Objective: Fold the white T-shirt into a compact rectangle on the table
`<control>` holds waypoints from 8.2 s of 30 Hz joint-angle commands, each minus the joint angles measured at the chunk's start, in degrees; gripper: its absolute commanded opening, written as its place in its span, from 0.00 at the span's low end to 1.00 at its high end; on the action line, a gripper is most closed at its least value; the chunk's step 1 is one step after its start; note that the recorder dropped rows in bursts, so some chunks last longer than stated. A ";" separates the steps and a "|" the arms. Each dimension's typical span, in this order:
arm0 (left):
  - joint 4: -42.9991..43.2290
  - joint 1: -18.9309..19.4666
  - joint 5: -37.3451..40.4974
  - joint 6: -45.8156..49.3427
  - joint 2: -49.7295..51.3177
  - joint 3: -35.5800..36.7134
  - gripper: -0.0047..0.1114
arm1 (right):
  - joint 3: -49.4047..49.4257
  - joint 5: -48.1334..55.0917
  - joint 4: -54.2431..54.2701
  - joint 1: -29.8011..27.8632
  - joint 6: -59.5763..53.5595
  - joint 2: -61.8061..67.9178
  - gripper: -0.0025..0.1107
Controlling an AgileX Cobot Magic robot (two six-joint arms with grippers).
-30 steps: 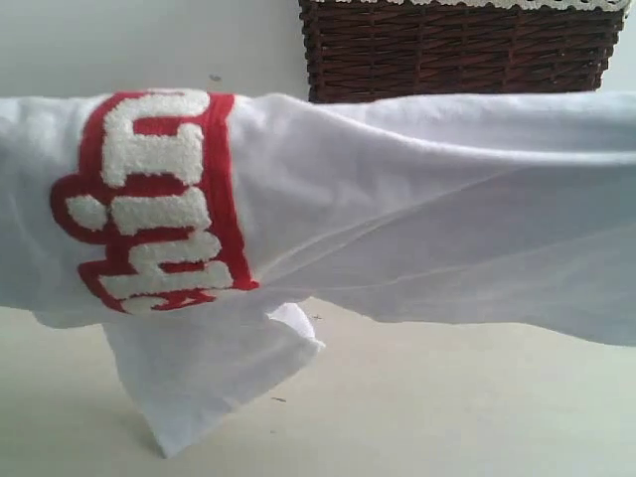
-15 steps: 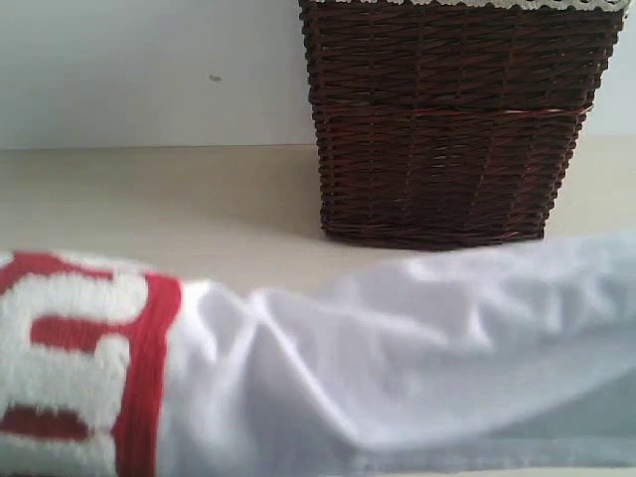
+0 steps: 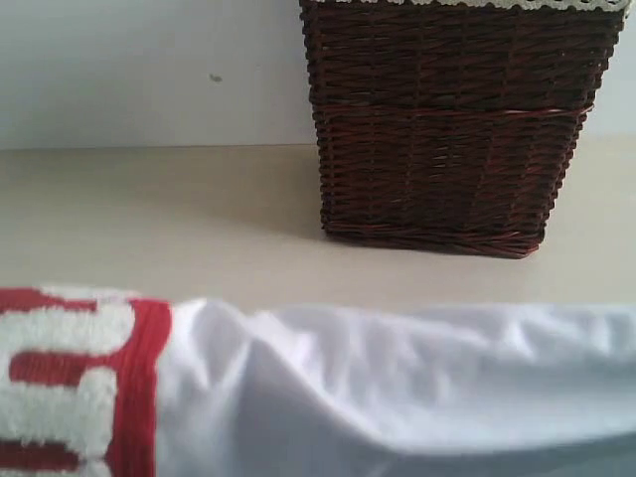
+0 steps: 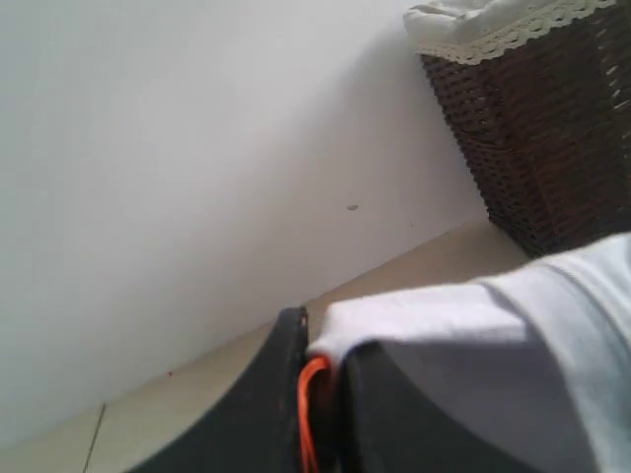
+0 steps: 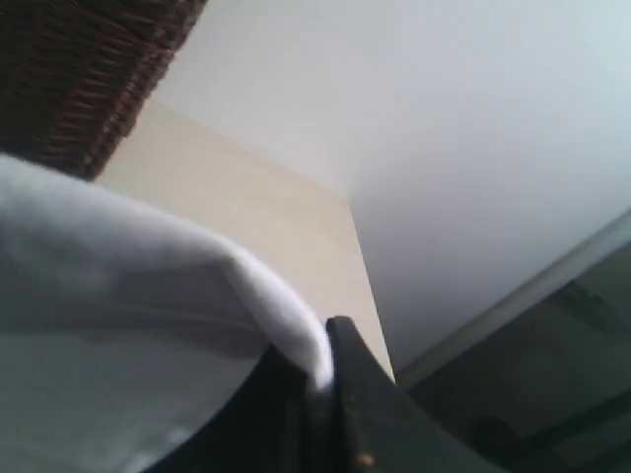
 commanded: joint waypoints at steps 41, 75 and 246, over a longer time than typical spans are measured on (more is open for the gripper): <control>-15.10 3.81 -41.04 16.44 67.23 9.97 0.04 | 16.42 -47.76 17.33 -0.34 -27.75 53.16 0.02; -14.18 -6.46 -55.41 11.99 78.16 -4.84 0.04 | 16.18 -90.62 -15.86 -0.34 16.46 66.08 0.02; -9.65 2.28 -55.48 3.82 52.83 -1.24 0.37 | 5.62 -8.25 44.48 -0.34 -52.99 44.64 0.03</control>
